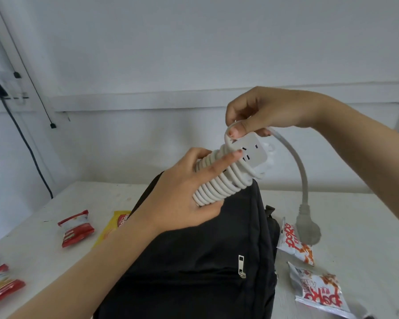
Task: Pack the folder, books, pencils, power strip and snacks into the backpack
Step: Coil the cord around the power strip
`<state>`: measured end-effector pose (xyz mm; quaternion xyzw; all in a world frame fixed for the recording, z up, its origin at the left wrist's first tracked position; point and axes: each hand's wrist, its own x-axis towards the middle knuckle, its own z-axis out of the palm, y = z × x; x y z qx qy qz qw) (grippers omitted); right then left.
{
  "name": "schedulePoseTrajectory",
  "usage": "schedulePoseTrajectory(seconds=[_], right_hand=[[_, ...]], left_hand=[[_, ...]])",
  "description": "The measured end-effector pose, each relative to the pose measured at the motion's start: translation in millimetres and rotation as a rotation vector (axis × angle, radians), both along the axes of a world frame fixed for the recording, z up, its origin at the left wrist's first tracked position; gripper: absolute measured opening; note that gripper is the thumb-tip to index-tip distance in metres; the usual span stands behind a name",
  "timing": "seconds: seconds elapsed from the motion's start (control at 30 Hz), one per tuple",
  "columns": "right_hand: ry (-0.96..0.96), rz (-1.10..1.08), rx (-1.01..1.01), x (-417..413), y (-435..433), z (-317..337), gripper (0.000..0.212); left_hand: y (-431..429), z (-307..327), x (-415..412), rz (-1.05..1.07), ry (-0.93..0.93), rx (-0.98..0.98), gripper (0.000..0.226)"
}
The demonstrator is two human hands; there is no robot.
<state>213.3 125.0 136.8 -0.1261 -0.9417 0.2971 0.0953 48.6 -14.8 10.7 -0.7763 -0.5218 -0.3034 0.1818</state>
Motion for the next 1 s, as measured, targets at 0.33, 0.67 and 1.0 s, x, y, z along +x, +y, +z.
schedulePoseTrajectory(seconds=[0.33, 0.67, 1.0], right_hand=[[0.111, 0.009, -0.556, -8.9, 7.4, -46.4, 0.014], [-0.188, -0.211, -0.060, -1.3, -5.7, -77.2, 0.030], [-0.241, -0.485, 0.399, -2.7, -30.0, -98.5, 0.009]], left_hand=[[-5.6, 0.7, 9.6, -0.120, -0.542, 0.088, 0.077], [2.8, -13.7, -15.8, 0.154, -0.701, 0.082, 0.082], [13.2, -23.5, -31.5, 0.362, -0.641, 0.074, 0.081]])
